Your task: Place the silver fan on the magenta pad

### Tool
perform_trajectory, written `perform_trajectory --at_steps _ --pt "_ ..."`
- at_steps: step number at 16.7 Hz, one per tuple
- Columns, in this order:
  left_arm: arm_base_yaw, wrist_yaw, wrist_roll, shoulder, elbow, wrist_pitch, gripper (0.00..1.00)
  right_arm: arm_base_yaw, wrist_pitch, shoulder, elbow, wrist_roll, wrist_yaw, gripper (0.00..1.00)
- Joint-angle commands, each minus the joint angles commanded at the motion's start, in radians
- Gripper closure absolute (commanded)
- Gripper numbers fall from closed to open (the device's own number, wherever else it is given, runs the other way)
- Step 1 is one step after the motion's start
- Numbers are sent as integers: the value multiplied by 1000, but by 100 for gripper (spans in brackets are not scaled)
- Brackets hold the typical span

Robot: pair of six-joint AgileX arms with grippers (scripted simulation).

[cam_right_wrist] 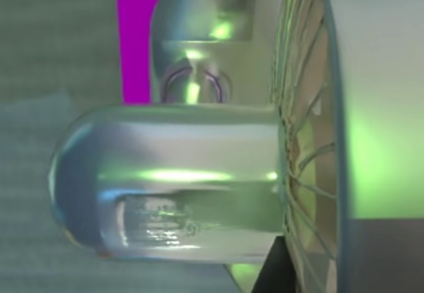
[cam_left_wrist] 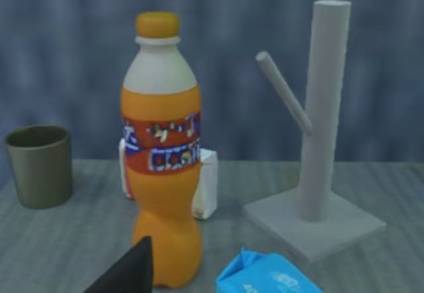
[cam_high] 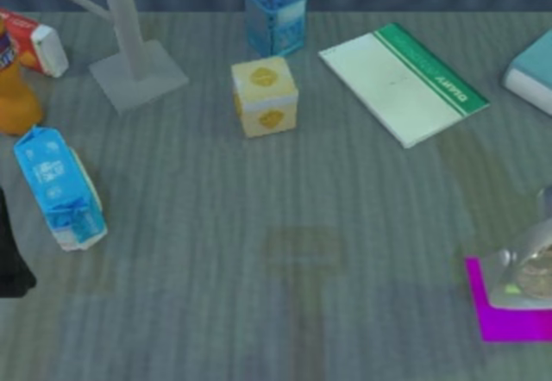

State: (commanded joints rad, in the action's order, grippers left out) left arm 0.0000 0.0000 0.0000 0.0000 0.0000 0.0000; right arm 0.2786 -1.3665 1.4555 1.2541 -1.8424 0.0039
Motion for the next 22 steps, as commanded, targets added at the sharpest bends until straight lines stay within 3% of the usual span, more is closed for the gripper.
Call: perform_trajectory --at_steps 11,22 --pt "0 0 0 0 0 0 0 -3 140 18 -122 3 0 100" --pt "0 0 0 0 0 0 0 -3 140 18 -122 3 0 17"
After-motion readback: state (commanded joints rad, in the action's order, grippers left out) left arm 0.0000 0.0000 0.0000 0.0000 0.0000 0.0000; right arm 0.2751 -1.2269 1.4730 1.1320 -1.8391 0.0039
